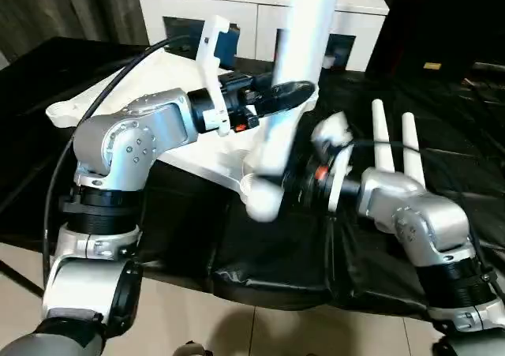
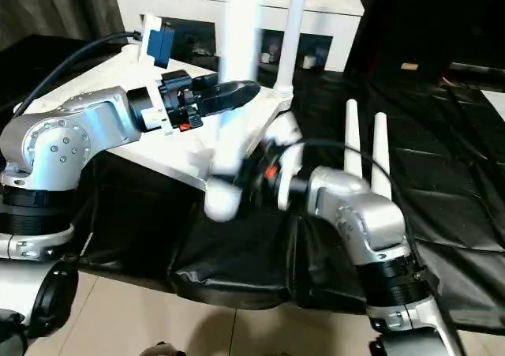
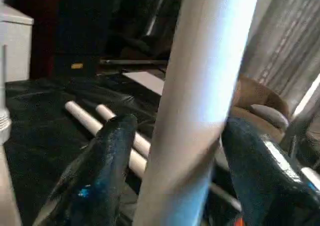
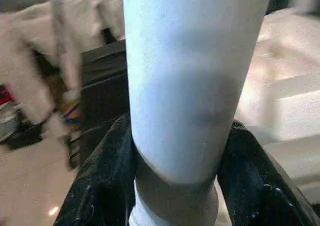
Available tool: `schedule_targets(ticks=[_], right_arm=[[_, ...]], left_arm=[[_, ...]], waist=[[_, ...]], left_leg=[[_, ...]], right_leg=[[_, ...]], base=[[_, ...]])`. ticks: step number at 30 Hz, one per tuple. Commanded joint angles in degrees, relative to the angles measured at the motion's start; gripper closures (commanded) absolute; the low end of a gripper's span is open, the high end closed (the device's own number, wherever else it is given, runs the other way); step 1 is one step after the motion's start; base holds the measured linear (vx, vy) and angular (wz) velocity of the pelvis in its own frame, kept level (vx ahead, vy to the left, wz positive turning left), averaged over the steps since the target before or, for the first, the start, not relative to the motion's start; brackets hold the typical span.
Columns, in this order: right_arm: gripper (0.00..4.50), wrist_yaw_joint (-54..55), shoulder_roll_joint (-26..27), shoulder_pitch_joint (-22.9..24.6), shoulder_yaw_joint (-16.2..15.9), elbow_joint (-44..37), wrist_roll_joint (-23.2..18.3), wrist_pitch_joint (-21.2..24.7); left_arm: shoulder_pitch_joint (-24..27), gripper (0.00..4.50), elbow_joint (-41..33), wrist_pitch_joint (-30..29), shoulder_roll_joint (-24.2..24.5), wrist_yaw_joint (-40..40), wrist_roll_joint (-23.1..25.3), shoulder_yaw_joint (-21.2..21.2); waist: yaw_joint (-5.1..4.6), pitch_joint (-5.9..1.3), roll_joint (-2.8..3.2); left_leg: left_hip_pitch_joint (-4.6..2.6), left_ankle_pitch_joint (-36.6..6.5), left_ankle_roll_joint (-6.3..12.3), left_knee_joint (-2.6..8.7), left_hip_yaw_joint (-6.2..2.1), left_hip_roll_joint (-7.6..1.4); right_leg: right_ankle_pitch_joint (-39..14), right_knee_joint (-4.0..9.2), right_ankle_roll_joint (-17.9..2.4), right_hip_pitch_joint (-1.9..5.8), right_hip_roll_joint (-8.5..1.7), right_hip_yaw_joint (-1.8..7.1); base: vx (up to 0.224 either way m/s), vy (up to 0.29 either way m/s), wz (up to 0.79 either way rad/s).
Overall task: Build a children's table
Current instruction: Pick table leg
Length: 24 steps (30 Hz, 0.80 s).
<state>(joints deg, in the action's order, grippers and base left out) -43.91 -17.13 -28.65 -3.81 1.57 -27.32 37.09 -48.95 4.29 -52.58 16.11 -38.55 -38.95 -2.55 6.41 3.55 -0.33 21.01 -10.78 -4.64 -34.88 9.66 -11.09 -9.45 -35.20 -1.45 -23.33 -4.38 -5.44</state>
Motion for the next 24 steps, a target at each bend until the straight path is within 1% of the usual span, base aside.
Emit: schedule_targets(ticks=[1,2,3,5,6,7,8,9,10,11,12,13,14,15,16,17,18,19,21,22,23,24], right_arm=[[2.64,3.7,0.2,-0.3,2.6,1.4,1.0,-1.8],[2.64,6.6,0.0,-0.5,3.0,2.8,3.4,-3.4],[2.64,7.9,-0.2,-0.7,3.1,3.8,4.4,-3.9],[2.64,9.9,-0.5,-0.9,3.7,5.6,5.8,-4.7],[2.64,11.2,-0.8,-0.8,4.3,6.1,6.5,-5.0],[2.64,12.0,-1.1,-0.6,4.7,6.4,6.9,-5.2],[2.64,11.8,-1.6,-0.2,4.7,6.1,7.2,-5.3],[2.64,10.8,-2.2,1.2,4.5,4.3,6.8,-4.6],[2.64,10.7,-2.3,1.3,4.5,4.1,6.7,-4.5],[2.64,9.3,-2.5,2.6,4.3,1.7,6.0,-3.5],[2.64,8.8,-2.6,3.0,4.1,0.7,5.7,-3.0],[2.64,8.5,-2.7,3.4,3.9,-0.1,5.4,-2.8],[2.64,8.3,-2.8,3.7,3.6,-0.6,5.2,-2.7],[2.64,8.3,-2.8,3.7,3.6,-0.6,5.2,-2.7],[2.64,8.1,-2.9,3.9,3.4,-1.1,5.0,-2.6],[2.64,7.6,-3.1,4.3,2.9,-2.1,4.6,-2.3],[2.64,7.6,-3.1,4.3,2.9,-2.1,4.6,-2.3],[2.64,7.3,-3.3,4.5,2.6,-2.8,4.3,-2.0],[2.64,7.3,-3.3,4.7,2.6,-3.2,4.2,-1.7],[2.64,7.4,-3.3,4.9,2.6,-3.8,4.1,-1.4],[2.64,7.3,-3.2,5.2,2.7,-4.2,4.1,-1.1],[2.64,7.3,-3.2,5.3,2.7,-4.4,4.1,-0.9]], left_arm=[[0.4,1.03,0.7,0.8,0.5,1.2,1.2,-0.9],[0.4,0.91,1.3,3.9,1.5,1.1,3.9,0.0],[0.4,0.80,2.0,5.8,2.0,1.2,5.7,0.7],[0.5,0.78,3.9,9.4,3.9,0.4,9.4,2.8],[1.1,0.71,5.0,15.8,7.1,-2.5,14.9,7.4],[1.5,0.67,5.5,20.2,9.3,-4.6,18.7,10.7],[2.0,0.65,6.0,23.7,12.0,-7.7,22.4,14.9],[2.8,0.65,7.8,28.9,16.4,-14.4,28.1,22.8],[2.8,0.65,8.1,29.5,16.9,-15.2,28.7,23.8],[2.9,0.65,10.8,33.7,19.1,-20.4,32.3,29.1],[2.7,0.65,12.3,35.1,19.3,-22.1,33.1,30.3],[2.5,0.65,13.8,36.3,19.4,-23.4,33.9,31.1],[2.0,0.65,16.0,37.8,19.0,-23.4,35.1,31.7],[2.0,0.65,16.0,37.8,19.0,-23.4,35.1,31.7],[1.4,0.65,18.0,39.2,18.7,-23.1,36.3,32.3],[-0.6,0.65,25.5,44.8,17.9,-22.1,41.0,34.5],[-0.6,0.65,25.5,44.8,17.9,-22.1,41.0,34.5],[-2.3,0.65,31.4,49.8,17.3,-21.5,44.8,36.1],[-3.2,0.65,34.3,51.1,16.6,-21.3,45.4,36.2],[-4.6,0.65,37.9,52.9,15.7,-20.7,46.1,36.9],[-5.6,0.65,40.6,54.4,15.0,-20.2,46.8,37.5],[-6.0,0.65,41.5,54.8,14.8,-19.7,47.1,37.7]], waist=[[-0.19,-4.62,0.33],[-0.18,-4.61,0.35],[-0.26,-4.58,0.29],[-0.44,-4.56,0.35],[-0.49,-4.59,0.16],[-0.47,-4.54,0.11],[-0.58,-4.61,0.08],[-0.54,-4.61,-0.25],[-0.33,-4.60,0.01],[-0.68,-4.55,0.15],[-0.68,-4.55,0.15],[-0.80,-4.86,0.40],[-0.78,-4.87,0.43],[-0.79,-4.94,0.47],[-0.84,-4.98,0.97],[-0.95,-4.54,0.49],[-0.95,-4.54,0.49],[-0.95,-4.59,0.67],[-0.83,-4.74,0.56],[-0.86,-4.61,0.58],[-0.84,-4.65,0.50],[-0.82,-4.70,0.49]], left_leg=[[-0.28,-6.3,0.01,3.84,-0.42,-1.62],[-0.31,-6.3,-0.10,3.86,-0.45,-1.59],[-0.32,-6.1,-0.25,3.88,-0.42,-1.53],[-0.41,-6.7,-0.67,3.92,-0.38,-1.37],[-0.40,-6.7,-0.75,3.96,-0.38,-1.37],[-0.36,-7.0,-0.44,4.18,-0.67,-1.40],[-0.38,-6.3,-0.59,4.19,-0.63,-1.53],[-0.38,-6.1,-0.35,4.23,-0.65,-1.60],[-0.49,-6.1,0.05,4.31,-0.79,-1.65],[-0.50,-5.7,-0.28,4.30,-0.55,-1.61],[-0.50,-5.7,-0.28,4.30,-0.55,-1.61],[-0.49,-4.4,-0.24,4.13,-0.46,-1.68],[-0.46,-4.3,-0.37,4.14,-0.48,-1.75],[-0.48,-4.5,-0.50,4.07,-0.44,-1.77],[-0.51,-4.7,-0.64,4.03,-0.53,-1.79],[-0.49,-7.0,-0.08,4.08,-0.28,-1.40],[-0.49,-7.0,-0.08,4.08,-0.28,-1.40],[-0.47,-8.1,-0.42,4.13,-0.35,-1.39],[-0.57,-8.5,-1.08,4.21,-0.53,-1.68],[-0.54,-8.9,-1.05,4.16,-0.45,-1.56],[-0.56,-8.9,-1.07,4.17,-0.46,-1.61],[-0.57,-9.0,-1.16,4.12,-0.48,-1.66]], right_leg=[[-11.0,3.80,-9.3,3.68,-3.66,3.05],[-11.2,3.94,-9.2,3.58,-3.70,3.01],[-11.5,4.09,-8.8,3.52,-3.59,3.02],[-12.6,4.16,-7.8,3.62,-3.53,3.06],[-12.8,4.12,-7.5,3.70,-3.52,3.06],[-14.3,4.37,-5.7,3.71,-3.58,3.10],[-12.9,4.16,-5.8,3.71,-3.61,3.15],[-12.7,4.17,-5.5,3.72,-3.61,3.19],[-12.9,4.09,-5.1,3.61,-3.61,3.29],[-11.0,3.82,-5.9,3.54,-3.65,3.39],[-11.0,3.82,-5.9,3.54,-3.65,3.39],[-6.9,3.13,-7.6,3.65,-3.73,3.47],[-5.8,2.97,-8.4,3.69,-3.79,3.44],[-4.4,2.79,-9.5,3.73,-3.82,3.40],[-3.8,2.65,-10.1,3.73,-3.85,3.39],[-6.3,3.76,-10.1,3.58,-3.56,3.36],[-6.3,3.76,-10.1,3.58,-3.56,3.36],[-8.4,3.96,-9.1,3.85,-3.74,3.45],[-9.2,3.62,-8.9,4.03,-4.18,3.47],[-10.4,3.95,-8.9,3.86,-4.10,3.44],[-10.5,3.94,-9.1,3.86,-4.11,3.46],[-10.4,3.80,-9.3,3.90,-4.19,3.46]], base=[[0.000,0.000,0.00],[0.000,0.000,0.00],[0.000,0.000,0.00],[0.000,0.000,0.00],[0.000,0.000,0.00],[0.000,0.000,0.00],[0.000,0.000,0.00],[0.000,0.000,0.00],[0.000,0.000,0.00],[0.000,0.000,0.00],[0.000,0.000,0.00],[0.000,0.000,0.00],[0.000,0.000,0.00],[0.000,0.000,0.00],[0.000,0.000,0.00],[0.000,0.000,0.00],[0.000,0.000,0.00],[0.000,0.000,0.00],[0.000,0.000,0.00],[0.000,0.000,0.00],[0.000,0.000,0.00],[0.000,0.000,0.00]])
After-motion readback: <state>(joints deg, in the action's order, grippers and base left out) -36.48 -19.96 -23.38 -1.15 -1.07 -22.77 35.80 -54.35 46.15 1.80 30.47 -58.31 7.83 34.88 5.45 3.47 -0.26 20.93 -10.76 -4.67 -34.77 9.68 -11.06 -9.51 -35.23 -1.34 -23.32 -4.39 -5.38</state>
